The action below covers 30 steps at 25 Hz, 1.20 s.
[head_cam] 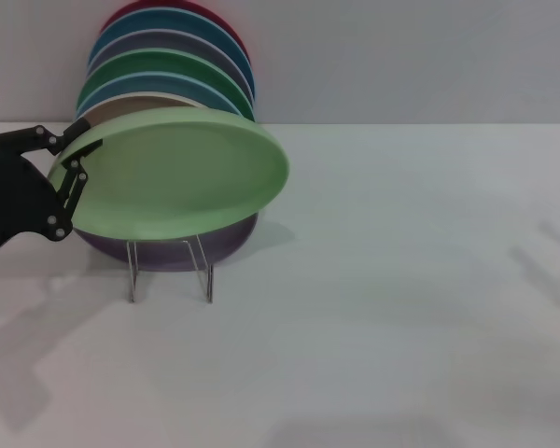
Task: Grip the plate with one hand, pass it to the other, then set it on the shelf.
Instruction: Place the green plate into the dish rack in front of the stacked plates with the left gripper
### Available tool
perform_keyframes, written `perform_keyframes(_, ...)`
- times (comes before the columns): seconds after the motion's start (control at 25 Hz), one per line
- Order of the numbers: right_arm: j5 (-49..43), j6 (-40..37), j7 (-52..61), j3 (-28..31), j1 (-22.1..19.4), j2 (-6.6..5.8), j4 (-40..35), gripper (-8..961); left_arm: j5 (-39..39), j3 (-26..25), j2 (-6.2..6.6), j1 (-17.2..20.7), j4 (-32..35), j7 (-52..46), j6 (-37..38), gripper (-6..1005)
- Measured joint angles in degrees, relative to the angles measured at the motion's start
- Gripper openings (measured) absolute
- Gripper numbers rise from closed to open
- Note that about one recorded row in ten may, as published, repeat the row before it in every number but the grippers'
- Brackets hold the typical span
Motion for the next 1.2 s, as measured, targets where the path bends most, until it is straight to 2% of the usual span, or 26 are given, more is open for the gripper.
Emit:
perform_keyframes(0.52, -0.1, 0.0, 0.0, -0.1, 0.1, 0.0, 0.0, 740, 0.0, 1.2, -0.48, 0.1, 1.4, 0.6, -1.6, 96)
perform_keyframes(0.72, -0.1, 0.2, 0.0, -0.3, 0.1, 0.0, -0.1, 740, -0.3, 0.4, -1.48, 0.3, 1.4, 1.7, -2.9, 97)
perform_keyframes(0.8, -0.1, 0.3, 0.1, -0.6, 0.2, 0.0, -0.1, 741, -0.4, 0.0, -2.34, 0.2, 1.4, 3.5, -5.1, 98)
perform_keyframes(1.0, -0.2, 0.5, 0.3, -0.6, 0.2, -0.07, 0.2, 742, -0.5, -0.7, -3.09, 0.3, 1.0, 3.8, -7.0, 99)
perform_keyframes(1.2, -0.2, 0.9, 0.5, -0.7, 0.2, -0.09, 0.4, 744, -0.6, -1.3, -3.37, 0.3, 0.9, 3.9, -7.1, 165)
